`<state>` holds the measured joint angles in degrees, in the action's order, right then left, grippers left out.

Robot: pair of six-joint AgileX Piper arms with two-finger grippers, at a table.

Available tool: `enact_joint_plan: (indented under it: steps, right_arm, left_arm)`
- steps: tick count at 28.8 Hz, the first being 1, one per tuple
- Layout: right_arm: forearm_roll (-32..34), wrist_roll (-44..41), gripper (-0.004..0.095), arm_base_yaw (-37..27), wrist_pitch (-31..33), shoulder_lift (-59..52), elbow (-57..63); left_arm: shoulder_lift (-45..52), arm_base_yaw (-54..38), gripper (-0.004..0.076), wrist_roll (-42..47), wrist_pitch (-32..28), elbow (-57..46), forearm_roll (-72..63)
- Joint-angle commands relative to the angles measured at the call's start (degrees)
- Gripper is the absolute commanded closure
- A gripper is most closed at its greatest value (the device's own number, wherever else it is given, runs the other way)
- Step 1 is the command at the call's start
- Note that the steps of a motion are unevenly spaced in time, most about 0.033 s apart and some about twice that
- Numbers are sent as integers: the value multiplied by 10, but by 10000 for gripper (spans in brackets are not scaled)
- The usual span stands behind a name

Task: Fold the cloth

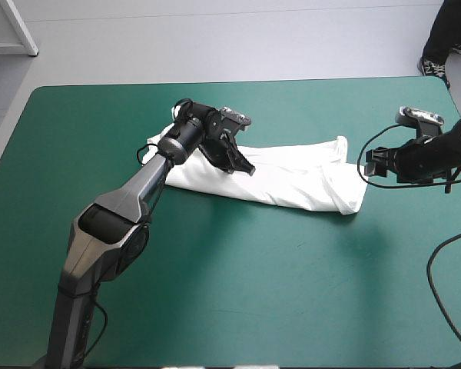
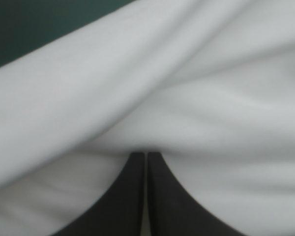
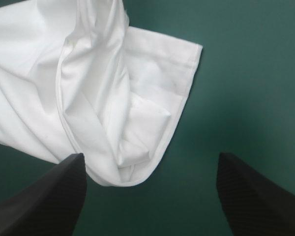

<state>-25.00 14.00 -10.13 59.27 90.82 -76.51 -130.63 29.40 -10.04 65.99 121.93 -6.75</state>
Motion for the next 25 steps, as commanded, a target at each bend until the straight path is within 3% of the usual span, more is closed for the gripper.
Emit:
enact_joint_plan:
  steps: [1, 8, 21, 25]
  right_arm:
    - [-58, 18, 206, -5, -23, -15, 13]
    - [-108, 32, 206, -5, -46, 26, 23]
    - [-180, 47, 206, -4, -34, 138, 24]
    - [-219, 75, 206, 32, -43, 155, 24]
  left_arm:
    - [20, 5, 705, 0, -23, 18, -12]
    - [2, 6, 705, 0, -26, 18, -13]
    - [1, 6, 705, 0, -31, 18, -13]
    - [1, 6, 705, 0, -36, 18, -13]
